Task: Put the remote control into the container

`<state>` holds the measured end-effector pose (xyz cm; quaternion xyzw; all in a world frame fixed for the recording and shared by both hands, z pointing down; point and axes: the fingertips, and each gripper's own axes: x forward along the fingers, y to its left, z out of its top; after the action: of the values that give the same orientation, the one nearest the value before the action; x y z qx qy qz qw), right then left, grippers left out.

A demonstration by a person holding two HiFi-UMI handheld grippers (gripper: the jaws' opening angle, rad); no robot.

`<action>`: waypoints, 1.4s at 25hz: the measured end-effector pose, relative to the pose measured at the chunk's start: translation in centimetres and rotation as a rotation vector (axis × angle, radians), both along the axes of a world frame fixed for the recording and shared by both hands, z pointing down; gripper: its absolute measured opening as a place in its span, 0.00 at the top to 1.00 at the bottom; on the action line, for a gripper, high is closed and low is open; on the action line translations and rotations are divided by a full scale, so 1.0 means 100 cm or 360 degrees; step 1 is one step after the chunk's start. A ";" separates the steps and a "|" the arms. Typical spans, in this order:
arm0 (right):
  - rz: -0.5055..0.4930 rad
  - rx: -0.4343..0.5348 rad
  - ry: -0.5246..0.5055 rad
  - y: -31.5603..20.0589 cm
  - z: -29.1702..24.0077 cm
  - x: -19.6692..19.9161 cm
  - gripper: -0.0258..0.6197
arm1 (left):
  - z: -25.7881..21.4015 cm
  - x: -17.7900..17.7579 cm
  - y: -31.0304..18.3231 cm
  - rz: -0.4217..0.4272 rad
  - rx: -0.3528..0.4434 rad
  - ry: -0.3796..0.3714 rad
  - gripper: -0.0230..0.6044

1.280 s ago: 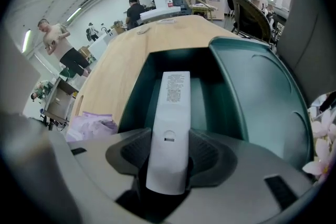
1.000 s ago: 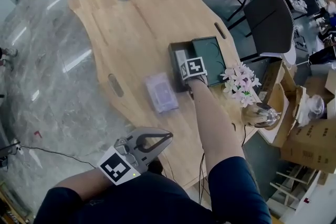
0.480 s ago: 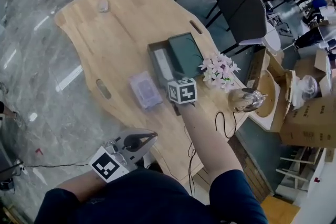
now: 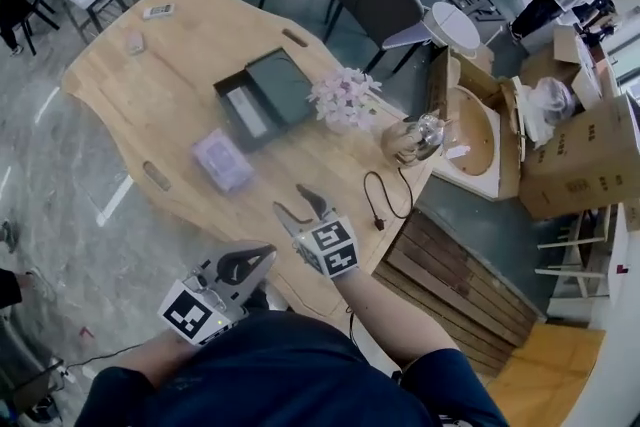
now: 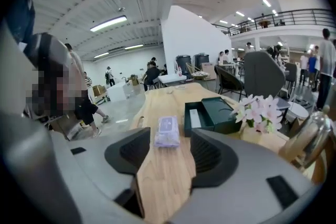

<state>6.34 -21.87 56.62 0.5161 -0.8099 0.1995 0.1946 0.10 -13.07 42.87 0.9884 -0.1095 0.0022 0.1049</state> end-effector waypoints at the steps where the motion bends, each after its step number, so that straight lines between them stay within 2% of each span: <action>1: -0.0005 0.0058 -0.0006 0.016 -0.015 0.003 0.58 | -0.004 0.007 0.011 0.0011 0.0019 -0.0001 0.91; 6: 0.0053 0.0317 -0.0075 0.084 -0.082 0.030 0.66 | -0.028 0.040 0.054 0.0087 0.0068 -0.0011 0.91; 12: 0.0133 0.0424 -0.0146 0.141 -0.111 0.063 0.76 | -0.037 0.068 0.082 0.0149 0.0109 -0.0044 0.91; 16: 0.0156 0.0465 -0.0225 0.169 -0.120 0.070 0.86 | -0.039 0.082 0.093 0.0168 0.0095 -0.0038 0.91; 20: 0.0129 0.0489 -0.0219 0.181 -0.121 0.066 0.90 | -0.038 0.094 0.098 0.0186 0.0059 -0.0031 0.91; 27: 0.0046 0.0707 -0.0223 0.188 -0.142 0.067 0.93 | -0.035 0.106 0.105 0.0207 0.0069 -0.0053 0.91; 35: 0.0012 0.0725 -0.0267 0.196 -0.146 0.064 0.93 | -0.037 0.109 0.112 0.0201 0.0084 -0.0068 0.91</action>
<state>12.79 -2.26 42.04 0.5312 -0.8455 0.0545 0.0044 10.99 -1.83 39.15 0.9955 -0.0493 0.0269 0.0761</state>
